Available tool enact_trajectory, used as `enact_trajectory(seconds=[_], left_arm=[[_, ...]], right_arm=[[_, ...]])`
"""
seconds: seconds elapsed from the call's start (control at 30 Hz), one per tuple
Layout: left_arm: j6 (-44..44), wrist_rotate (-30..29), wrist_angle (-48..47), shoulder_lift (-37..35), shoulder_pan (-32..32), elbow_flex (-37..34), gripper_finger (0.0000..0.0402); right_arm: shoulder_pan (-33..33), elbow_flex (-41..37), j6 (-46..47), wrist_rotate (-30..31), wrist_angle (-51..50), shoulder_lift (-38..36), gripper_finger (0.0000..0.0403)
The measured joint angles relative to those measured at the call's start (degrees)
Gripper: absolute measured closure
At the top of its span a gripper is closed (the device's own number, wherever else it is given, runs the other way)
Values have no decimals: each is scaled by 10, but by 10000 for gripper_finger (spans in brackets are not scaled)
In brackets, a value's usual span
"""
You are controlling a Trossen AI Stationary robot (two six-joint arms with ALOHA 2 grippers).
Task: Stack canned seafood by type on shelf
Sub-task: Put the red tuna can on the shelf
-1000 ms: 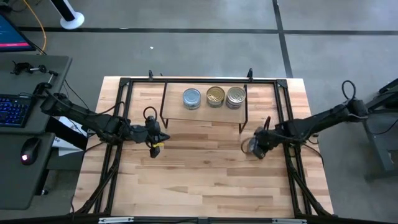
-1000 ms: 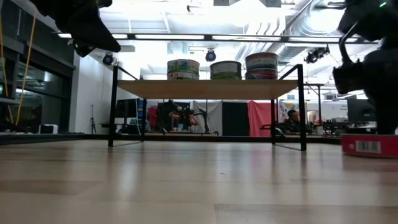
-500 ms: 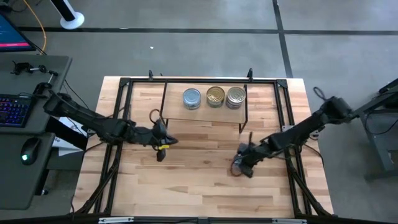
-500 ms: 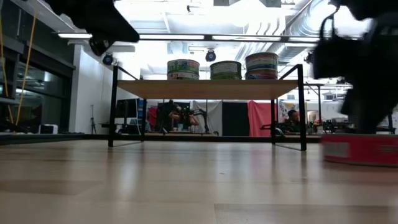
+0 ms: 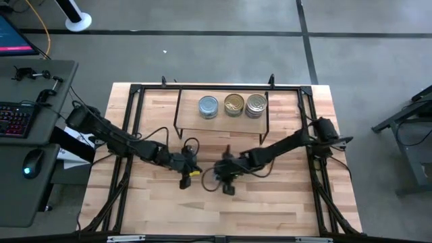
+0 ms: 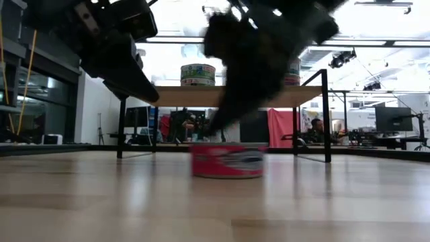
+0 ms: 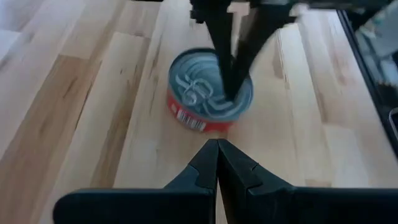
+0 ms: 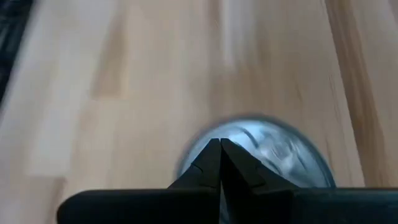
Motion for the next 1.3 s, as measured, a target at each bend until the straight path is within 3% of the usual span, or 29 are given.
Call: enact_trajectory(seconds=[0.13,0.23,0.5,0.9,1.3], left_arm=[[40,2,-11,-8,0,0,402],[50,2,2,-13,2,0,402],[38,1,35,7,2,0,401],[89,1,125,121,2,2,402],[85,-15,139,156,2,8,402]], right_arm=[[-2,66,-72,-8,-26,0,403],[-1,92,-77,-5,-115,-28,403],[24,98,37,42,-307,-77,403],[36,98,53,45,-291,19,403],[27,100,4,68,-241,22,403]])
